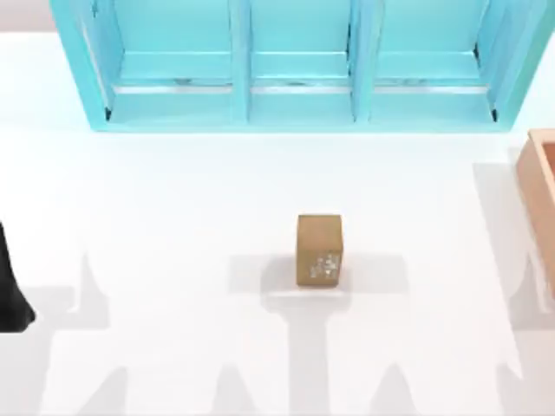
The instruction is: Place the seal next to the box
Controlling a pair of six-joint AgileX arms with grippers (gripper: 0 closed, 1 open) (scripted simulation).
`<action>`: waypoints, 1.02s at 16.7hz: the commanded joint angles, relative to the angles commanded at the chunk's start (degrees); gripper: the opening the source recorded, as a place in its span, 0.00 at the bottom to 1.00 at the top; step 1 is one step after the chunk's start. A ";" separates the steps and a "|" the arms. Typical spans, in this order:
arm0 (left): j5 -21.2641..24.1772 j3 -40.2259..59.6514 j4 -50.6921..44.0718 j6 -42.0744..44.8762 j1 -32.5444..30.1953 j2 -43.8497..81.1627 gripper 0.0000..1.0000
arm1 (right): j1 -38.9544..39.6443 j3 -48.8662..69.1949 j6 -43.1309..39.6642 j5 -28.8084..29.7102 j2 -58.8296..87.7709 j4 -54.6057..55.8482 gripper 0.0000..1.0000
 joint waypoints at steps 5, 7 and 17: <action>0.00 0.00 0.00 0.00 0.00 0.00 1.00 | 0.79 2.20 1.48 -0.14 3.00 -2.60 1.00; 0.00 0.00 0.00 0.00 0.00 0.00 1.00 | 2.03 5.88 4.05 -0.34 7.70 -6.70 1.00; 0.00 0.00 0.00 0.00 0.00 0.00 1.00 | 13.85 42.47 25.11 -1.59 49.99 -39.60 1.00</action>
